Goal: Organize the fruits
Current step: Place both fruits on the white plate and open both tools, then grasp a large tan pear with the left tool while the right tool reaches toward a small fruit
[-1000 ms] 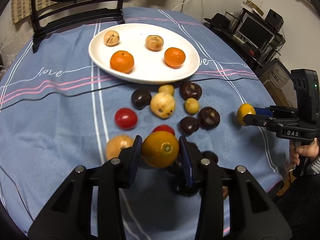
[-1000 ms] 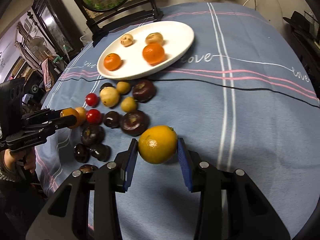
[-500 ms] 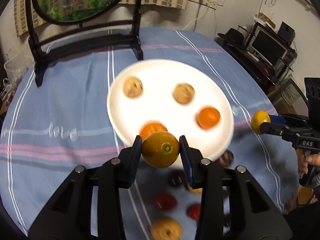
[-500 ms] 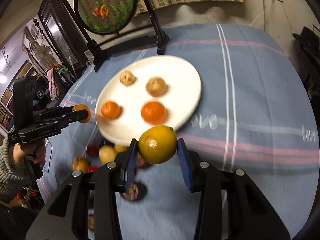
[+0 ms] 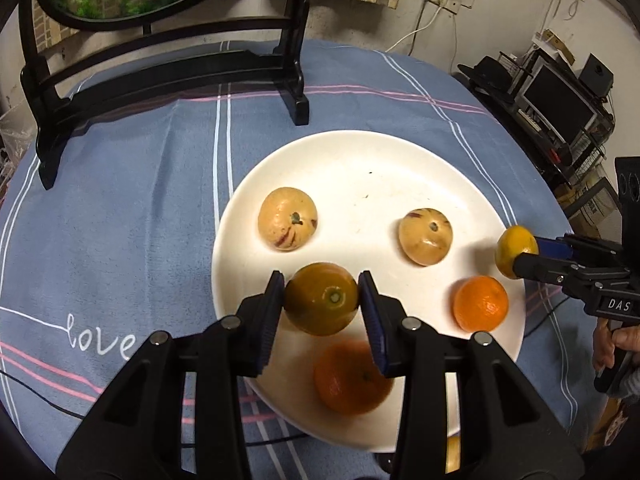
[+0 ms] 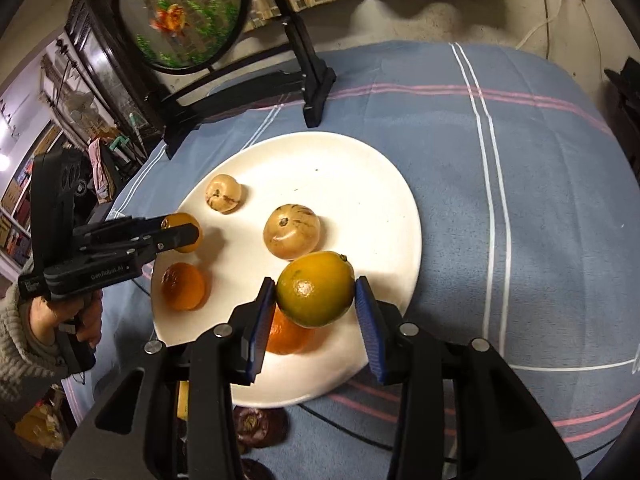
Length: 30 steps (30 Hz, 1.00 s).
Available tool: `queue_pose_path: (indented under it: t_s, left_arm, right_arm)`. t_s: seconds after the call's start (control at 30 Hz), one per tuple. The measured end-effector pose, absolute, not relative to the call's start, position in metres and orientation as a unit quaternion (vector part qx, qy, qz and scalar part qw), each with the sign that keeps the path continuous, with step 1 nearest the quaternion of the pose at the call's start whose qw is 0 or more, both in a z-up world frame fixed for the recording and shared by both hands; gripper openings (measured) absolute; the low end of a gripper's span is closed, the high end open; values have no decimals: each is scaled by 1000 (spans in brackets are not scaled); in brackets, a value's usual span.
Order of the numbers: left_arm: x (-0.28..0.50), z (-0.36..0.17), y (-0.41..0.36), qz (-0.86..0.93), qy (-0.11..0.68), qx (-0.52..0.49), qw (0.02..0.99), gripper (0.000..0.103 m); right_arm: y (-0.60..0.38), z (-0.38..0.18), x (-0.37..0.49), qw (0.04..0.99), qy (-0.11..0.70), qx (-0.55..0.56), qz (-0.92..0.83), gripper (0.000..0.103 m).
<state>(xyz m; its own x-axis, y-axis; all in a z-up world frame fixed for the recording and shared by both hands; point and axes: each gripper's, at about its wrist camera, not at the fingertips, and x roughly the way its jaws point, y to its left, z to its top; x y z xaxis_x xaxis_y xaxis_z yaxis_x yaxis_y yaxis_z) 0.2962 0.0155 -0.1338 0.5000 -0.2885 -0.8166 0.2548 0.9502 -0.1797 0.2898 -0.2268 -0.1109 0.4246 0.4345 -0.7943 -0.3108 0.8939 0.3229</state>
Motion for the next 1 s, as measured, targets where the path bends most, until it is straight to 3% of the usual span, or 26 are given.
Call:
queue_pose_path:
  t_s: [0.03,0.1,0.13,0.17,0.27,0.33,0.7,1.0]
  left_arm:
    - [296,-133,16,-153,471,-20,868,53]
    - [294,-130,16,-148,464,-20,873,56]
    - [292,-127,16,-146,461,-20,875,57]
    - [290,-125,16,-145,459,-21,876,58]
    - [279,-117,19,-140,454,-27,880,60]
    - [265,-111,22,-136,450,-33,882,70]
    - [131,-128,62,-104,488,-58,865,71]
    - [82,-146,64,-104,507,-54,854,71]
  right_arm:
    - [-229,-113,292,838,493,80,219,43]
    - [-233,-111,291,841,487,95,215,52]
    - [-234,-106,287,846,479,95,216,63]
    - [-233,-102,284,849,473,91,216,64]
    - [-231,-88,270,857,459,74,221,64]
    - [-233,-82,255,858,454,83,225,64]
    - [-241,-96,126,837,493,88,223,65]
    - [-224,-72,96,850,470,49,235,66]
